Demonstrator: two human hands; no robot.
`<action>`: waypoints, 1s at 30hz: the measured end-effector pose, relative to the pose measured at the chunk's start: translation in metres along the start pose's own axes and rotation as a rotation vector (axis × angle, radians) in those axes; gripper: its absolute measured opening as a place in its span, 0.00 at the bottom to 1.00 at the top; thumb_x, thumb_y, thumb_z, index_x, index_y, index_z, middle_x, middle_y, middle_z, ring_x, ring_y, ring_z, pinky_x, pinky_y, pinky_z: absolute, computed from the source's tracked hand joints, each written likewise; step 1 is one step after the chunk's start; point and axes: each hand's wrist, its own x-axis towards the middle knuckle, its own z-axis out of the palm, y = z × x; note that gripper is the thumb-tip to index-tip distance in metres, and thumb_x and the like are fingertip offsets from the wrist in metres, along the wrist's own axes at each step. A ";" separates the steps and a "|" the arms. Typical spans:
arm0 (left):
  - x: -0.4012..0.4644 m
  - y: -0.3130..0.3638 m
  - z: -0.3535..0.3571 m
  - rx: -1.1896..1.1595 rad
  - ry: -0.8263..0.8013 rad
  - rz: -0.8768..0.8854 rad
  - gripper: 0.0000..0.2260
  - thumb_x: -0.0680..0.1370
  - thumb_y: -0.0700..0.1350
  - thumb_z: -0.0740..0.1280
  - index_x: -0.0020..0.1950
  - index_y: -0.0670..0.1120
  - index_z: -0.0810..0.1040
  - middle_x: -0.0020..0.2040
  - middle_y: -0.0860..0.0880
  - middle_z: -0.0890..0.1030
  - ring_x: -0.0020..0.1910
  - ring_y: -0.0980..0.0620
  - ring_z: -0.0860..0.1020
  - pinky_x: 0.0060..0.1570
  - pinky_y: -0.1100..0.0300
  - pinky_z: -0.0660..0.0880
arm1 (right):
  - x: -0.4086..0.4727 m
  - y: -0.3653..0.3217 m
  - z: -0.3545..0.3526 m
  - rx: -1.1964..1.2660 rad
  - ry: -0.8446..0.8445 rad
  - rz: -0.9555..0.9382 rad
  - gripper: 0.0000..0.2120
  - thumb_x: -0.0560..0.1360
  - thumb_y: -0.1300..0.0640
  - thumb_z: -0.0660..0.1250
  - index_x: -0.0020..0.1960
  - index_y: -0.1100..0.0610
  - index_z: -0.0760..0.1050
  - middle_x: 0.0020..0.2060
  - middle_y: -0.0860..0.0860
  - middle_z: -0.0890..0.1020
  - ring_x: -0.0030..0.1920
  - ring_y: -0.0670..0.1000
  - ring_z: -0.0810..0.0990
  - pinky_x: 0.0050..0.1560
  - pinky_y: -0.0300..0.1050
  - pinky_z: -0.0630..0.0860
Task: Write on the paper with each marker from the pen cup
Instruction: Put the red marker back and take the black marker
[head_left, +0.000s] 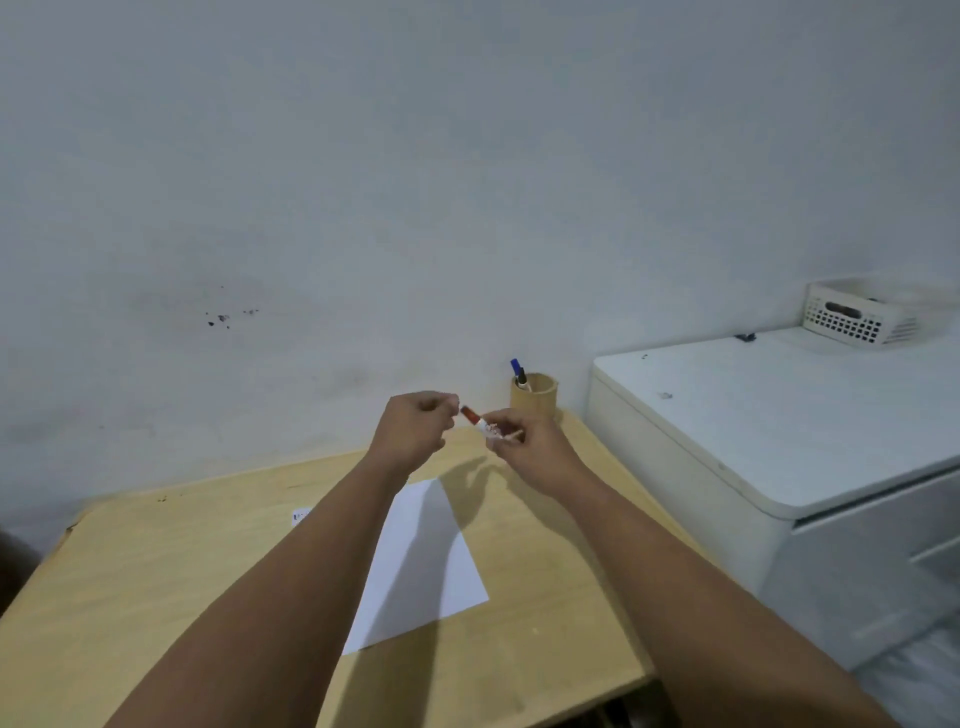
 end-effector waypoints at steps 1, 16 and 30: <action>0.009 0.003 0.013 -0.028 0.013 -0.005 0.12 0.82 0.46 0.68 0.64 0.45 0.84 0.59 0.45 0.85 0.59 0.47 0.83 0.59 0.50 0.80 | 0.010 0.000 -0.019 -0.021 0.064 -0.011 0.11 0.82 0.64 0.72 0.62 0.57 0.85 0.49 0.50 0.85 0.39 0.38 0.80 0.42 0.29 0.74; 0.121 -0.057 0.136 0.309 -0.023 0.039 0.46 0.71 0.52 0.80 0.83 0.48 0.59 0.78 0.47 0.71 0.75 0.44 0.72 0.67 0.52 0.72 | 0.137 0.035 -0.082 -0.024 0.345 0.014 0.09 0.78 0.58 0.77 0.58 0.56 0.83 0.48 0.47 0.87 0.49 0.44 0.85 0.54 0.41 0.80; 0.119 -0.077 0.148 0.214 0.031 0.168 0.19 0.78 0.52 0.72 0.64 0.70 0.72 0.52 0.67 0.82 0.56 0.59 0.83 0.49 0.62 0.79 | 0.127 0.048 -0.036 -0.284 0.313 0.001 0.13 0.80 0.48 0.74 0.61 0.52 0.86 0.56 0.50 0.83 0.57 0.54 0.84 0.63 0.59 0.79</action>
